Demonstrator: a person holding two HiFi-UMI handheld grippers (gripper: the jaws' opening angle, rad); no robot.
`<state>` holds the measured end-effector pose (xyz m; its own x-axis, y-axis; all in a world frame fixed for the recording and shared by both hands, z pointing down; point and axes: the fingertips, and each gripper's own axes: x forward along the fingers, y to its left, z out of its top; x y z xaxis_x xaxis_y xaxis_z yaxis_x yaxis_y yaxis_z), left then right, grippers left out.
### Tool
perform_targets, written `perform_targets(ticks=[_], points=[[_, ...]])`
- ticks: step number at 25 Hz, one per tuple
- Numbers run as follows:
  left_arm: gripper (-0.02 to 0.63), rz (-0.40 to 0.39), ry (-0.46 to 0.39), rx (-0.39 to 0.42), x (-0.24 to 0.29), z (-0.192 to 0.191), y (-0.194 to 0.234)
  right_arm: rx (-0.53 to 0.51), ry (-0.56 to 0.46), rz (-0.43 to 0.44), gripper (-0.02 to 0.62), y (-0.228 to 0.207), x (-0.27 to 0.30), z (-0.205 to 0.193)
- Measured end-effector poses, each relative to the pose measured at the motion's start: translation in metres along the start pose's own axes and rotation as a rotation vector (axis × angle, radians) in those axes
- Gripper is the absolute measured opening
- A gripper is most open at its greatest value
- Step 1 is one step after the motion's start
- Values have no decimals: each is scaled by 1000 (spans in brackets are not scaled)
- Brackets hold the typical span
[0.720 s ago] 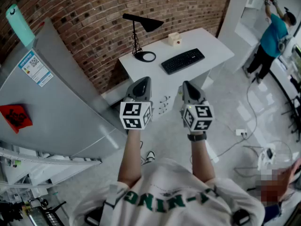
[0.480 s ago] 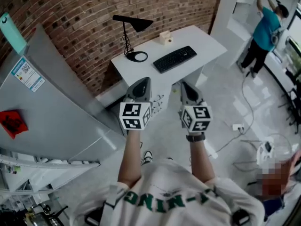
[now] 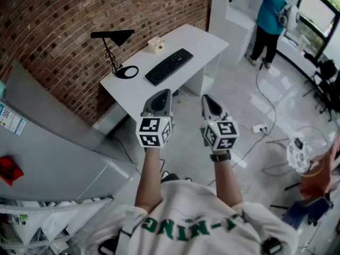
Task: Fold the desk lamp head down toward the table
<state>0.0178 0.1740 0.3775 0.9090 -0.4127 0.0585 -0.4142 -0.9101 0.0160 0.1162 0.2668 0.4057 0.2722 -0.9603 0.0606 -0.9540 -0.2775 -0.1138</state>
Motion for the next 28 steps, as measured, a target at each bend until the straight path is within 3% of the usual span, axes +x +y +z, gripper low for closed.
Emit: perform_targets(ticks=[7, 12, 20, 28], points=[[2, -23, 31, -12, 46, -17, 3, 16, 43, -26, 3, -31, 29, -16], [2, -25, 41, -26, 88, -31, 30, 13, 79, -16, 3, -43, 79, -30], [2, 50, 18, -28, 151, -20, 119, -3, 56, 88, 3, -30, 197, -12], [2, 206, -5, -47, 161, -6, 244, -33, 56, 282, 3, 50, 323, 2]])
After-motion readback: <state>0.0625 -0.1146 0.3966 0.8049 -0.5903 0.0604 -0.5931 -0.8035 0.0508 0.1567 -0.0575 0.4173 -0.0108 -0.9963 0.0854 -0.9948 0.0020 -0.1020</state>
